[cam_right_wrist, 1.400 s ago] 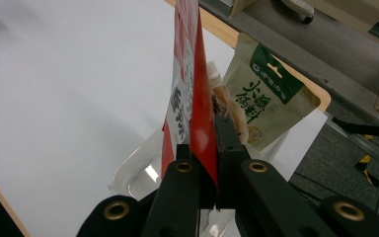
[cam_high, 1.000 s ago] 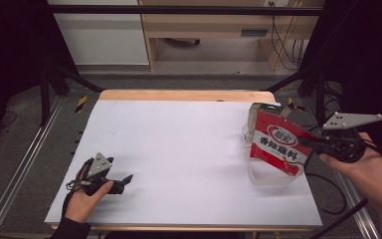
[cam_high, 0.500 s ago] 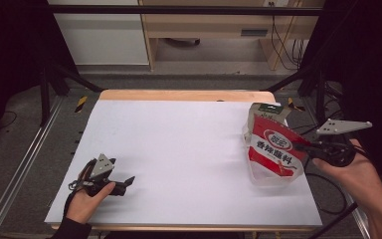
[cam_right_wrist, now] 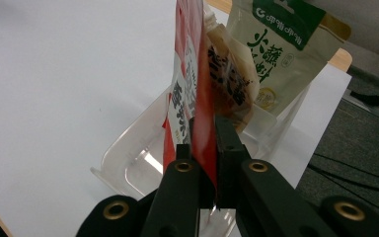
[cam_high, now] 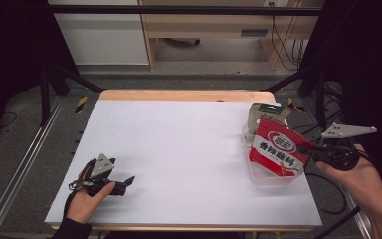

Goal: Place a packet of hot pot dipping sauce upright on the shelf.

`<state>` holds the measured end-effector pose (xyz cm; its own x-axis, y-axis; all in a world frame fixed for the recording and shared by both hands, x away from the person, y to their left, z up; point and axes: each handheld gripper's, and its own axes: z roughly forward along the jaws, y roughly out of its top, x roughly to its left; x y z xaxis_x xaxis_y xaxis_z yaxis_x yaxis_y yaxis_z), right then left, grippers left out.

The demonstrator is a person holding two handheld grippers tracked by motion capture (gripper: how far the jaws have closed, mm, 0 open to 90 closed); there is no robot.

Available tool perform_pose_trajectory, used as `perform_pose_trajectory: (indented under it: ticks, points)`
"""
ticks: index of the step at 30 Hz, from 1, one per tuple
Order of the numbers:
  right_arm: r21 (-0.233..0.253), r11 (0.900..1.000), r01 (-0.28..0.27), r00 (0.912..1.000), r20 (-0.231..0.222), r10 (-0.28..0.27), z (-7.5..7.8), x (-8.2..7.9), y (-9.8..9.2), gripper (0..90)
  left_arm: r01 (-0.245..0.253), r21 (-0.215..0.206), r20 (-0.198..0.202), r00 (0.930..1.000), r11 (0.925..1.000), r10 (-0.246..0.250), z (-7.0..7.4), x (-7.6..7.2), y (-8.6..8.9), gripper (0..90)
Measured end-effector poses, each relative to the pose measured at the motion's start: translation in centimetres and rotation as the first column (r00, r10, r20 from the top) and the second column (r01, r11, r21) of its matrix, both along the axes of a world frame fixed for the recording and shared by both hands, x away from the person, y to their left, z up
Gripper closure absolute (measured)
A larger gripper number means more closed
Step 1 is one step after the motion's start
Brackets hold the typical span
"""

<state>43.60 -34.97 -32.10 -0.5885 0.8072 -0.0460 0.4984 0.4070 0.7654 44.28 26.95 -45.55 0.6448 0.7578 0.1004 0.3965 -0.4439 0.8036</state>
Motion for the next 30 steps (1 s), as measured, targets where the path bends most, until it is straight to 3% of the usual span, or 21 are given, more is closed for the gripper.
perform_pose_trajectory:
  ticks: [30]
  points:
    - [-0.045,0.998,0.038,0.9989,-0.024,-0.039,-0.52,0.05,-0.67,87.6,0.011,0.01,-0.01,0.9999,0.9999,-0.011,-0.13,0.0,-0.19,5.6]
